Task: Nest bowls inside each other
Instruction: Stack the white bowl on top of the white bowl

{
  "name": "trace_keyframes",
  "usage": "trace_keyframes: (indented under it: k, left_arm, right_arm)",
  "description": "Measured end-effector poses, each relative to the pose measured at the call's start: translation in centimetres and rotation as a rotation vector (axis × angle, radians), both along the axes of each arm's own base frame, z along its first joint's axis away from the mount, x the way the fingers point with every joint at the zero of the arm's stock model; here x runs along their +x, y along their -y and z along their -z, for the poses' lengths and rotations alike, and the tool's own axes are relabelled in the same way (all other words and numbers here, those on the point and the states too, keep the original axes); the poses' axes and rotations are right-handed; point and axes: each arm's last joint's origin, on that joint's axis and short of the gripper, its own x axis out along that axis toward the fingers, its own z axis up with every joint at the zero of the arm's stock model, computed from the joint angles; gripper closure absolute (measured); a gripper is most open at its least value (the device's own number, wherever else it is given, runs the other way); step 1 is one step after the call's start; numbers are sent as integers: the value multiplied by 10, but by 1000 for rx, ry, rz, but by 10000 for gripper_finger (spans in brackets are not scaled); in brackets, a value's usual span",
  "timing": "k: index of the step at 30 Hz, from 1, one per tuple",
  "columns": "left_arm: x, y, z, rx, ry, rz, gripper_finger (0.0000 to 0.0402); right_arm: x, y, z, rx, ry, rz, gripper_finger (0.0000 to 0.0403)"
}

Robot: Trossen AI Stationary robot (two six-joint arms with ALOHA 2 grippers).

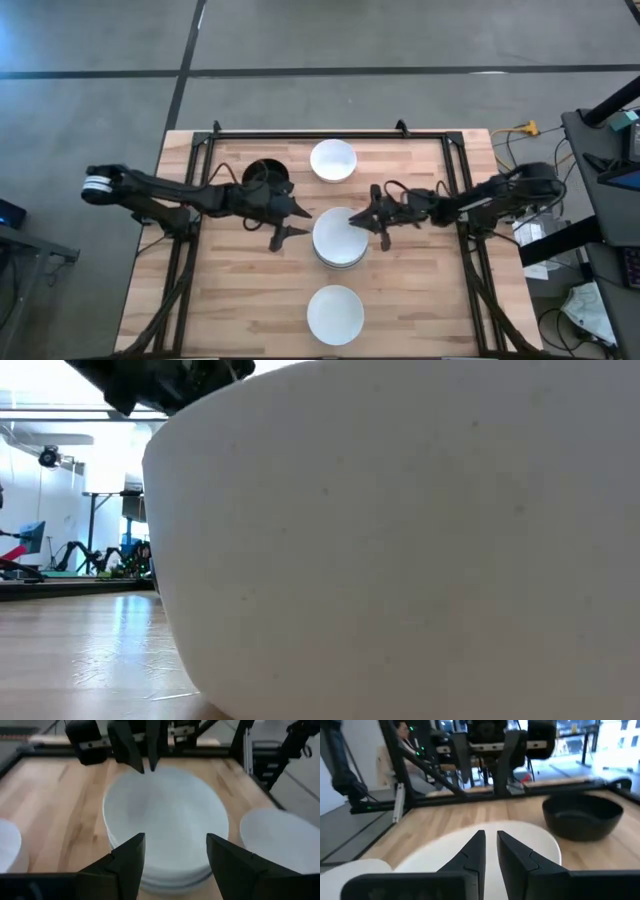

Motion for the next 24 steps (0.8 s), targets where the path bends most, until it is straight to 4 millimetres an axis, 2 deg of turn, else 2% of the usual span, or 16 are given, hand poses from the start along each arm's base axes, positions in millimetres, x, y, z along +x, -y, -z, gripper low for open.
trace_keyframes:
  k: [4,9,19,24]
  left_arm:
    - [4,0,11,2,-34,1,206]
    - [10,0,18,10,-48,3,206]
    - [10,0,21,28,49,22,206]
    - [13,2,35,16,67,38,206]
  right_arm:
    - [11,3,8,17,-42,11,360]
    - [12,7,14,45,-74,27,360]
    - [-1,6,-15,28,11,7,360]
    - [-6,4,-15,46,-62,1,360]
